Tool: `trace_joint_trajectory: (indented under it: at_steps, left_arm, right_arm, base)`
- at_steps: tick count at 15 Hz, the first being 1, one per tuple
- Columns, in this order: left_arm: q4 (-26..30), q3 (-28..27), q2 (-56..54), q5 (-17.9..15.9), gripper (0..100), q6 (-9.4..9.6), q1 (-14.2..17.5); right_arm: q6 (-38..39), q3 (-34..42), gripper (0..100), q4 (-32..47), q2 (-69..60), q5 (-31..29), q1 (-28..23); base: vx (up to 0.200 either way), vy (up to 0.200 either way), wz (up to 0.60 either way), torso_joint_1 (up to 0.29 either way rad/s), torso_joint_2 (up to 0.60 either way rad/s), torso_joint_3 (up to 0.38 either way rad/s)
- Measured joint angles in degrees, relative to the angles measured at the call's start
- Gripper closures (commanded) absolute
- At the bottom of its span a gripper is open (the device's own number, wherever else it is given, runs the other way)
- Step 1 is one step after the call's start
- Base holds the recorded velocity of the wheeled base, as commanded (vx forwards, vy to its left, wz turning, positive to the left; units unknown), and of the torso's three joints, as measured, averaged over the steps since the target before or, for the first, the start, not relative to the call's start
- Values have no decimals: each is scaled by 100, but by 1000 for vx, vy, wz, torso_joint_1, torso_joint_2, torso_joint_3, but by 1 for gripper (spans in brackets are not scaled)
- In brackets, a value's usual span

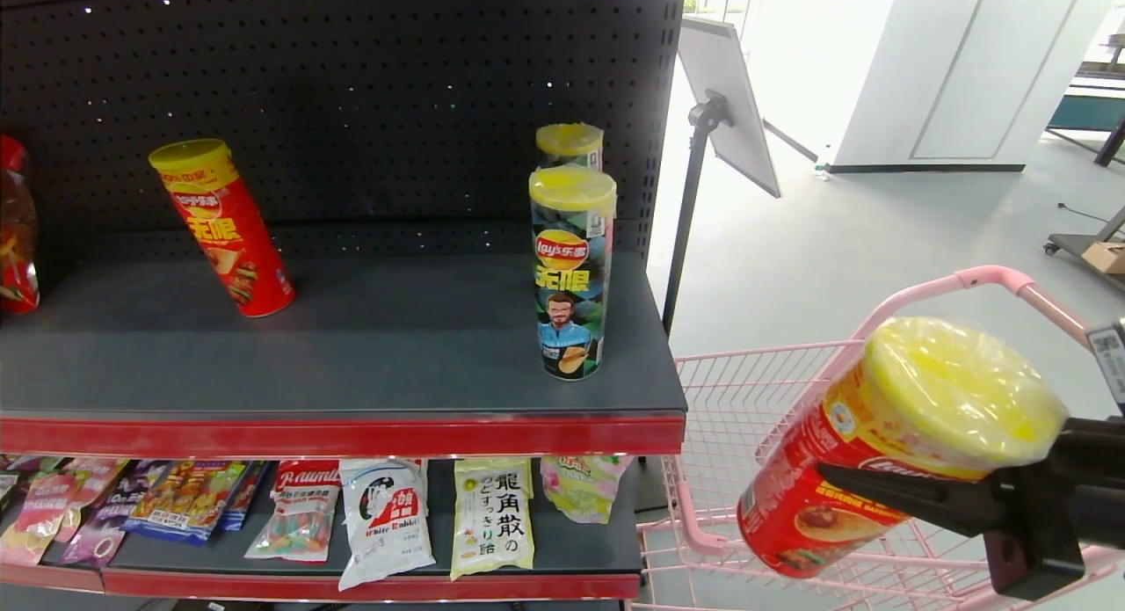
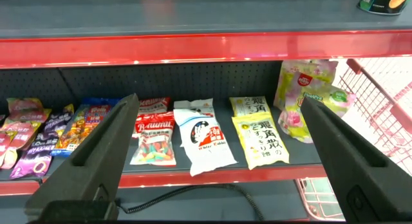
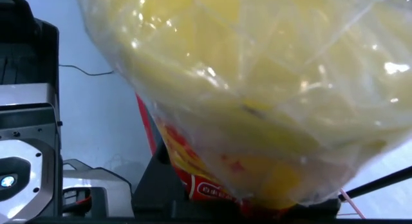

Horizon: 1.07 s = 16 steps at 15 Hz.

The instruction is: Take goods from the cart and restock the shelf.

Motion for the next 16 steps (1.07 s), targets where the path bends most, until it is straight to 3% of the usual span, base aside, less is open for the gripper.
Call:
trace_joint_trajectory:
  at_steps: [7, 16]
  left_arm:
    - [0, 0, 0, -2, 0, 0, 1]
    - [0, 2, 0, -2, 0, 7, 0]
  right_arm:
    - [206, -107, 100, 11, -93, -23, 150]
    - [213, -105, 100, 18, -178, -140, 157]
  base:
    - [0, 0, 0, 0, 0, 0]
    - [0, 200, 0, 2, 0, 2]
